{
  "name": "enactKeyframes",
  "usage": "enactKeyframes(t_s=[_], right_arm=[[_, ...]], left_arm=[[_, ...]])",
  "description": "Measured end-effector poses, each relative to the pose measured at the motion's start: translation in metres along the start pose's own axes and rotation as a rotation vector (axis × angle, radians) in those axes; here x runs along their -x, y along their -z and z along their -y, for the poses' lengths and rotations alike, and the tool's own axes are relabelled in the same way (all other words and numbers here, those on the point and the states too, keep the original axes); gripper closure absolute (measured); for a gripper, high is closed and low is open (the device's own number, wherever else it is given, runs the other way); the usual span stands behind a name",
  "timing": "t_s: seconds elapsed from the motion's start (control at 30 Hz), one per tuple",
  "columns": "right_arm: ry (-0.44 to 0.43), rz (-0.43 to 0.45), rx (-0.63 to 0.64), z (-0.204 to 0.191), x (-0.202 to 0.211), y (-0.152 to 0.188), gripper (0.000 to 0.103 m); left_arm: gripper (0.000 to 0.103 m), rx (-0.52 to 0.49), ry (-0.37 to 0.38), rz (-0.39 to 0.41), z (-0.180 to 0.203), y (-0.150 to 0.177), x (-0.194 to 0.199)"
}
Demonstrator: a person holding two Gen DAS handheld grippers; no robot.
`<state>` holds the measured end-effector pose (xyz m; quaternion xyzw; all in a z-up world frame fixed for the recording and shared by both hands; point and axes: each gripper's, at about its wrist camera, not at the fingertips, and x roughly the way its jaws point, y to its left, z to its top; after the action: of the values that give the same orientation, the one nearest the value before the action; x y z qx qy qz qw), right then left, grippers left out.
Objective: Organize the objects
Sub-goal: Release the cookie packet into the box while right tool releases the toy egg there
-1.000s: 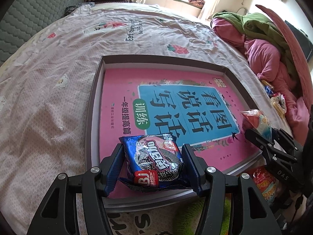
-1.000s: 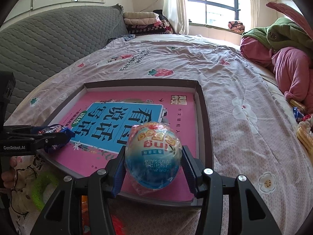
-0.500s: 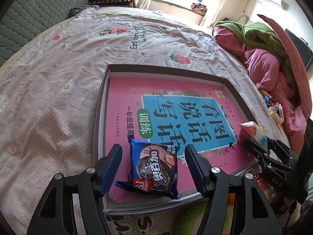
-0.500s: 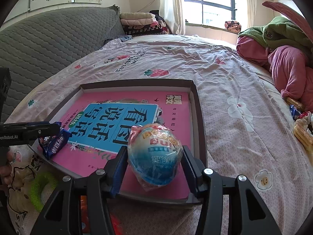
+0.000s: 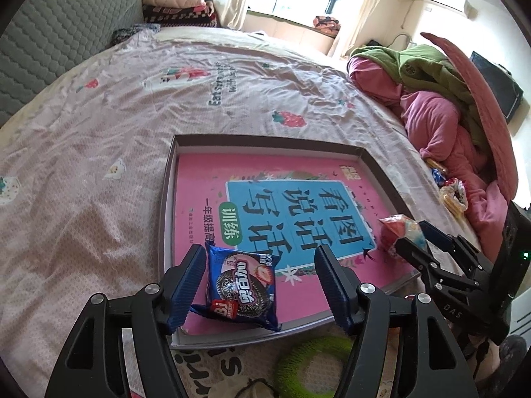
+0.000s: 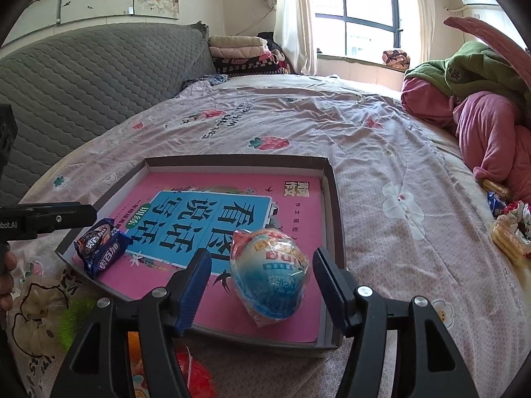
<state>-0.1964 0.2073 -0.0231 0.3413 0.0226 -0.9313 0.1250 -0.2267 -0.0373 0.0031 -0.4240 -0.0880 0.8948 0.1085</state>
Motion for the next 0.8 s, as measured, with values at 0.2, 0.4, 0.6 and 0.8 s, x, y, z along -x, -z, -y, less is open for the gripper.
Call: enactKeyframes(t_s=[0.2,0.4,0.6,0.8], right_arm=[[-0.001,0.025,0.007,-0.001,0.006,-0.002,0.039],[-0.006,0.037,0.011,-0.004,0.010,-0.003,0.039],[-0.013,0.065,0.017,-0.005,0.020,-0.006,0.039],[-0.017,0.116,0.020,-0.005,0.035,-0.010,0.039]], left_arm=[[0.034,-0.028,-0.012,0.029,0.007,0.001,0.011],[0.034,-0.045,-0.034,0.061,0.015,0.007,0.019],[0.034,-0.066,-0.048,0.083,0.026,0.015,0.026],[0.034,-0.078,-0.070,0.107,0.032,0.021,0.036]])
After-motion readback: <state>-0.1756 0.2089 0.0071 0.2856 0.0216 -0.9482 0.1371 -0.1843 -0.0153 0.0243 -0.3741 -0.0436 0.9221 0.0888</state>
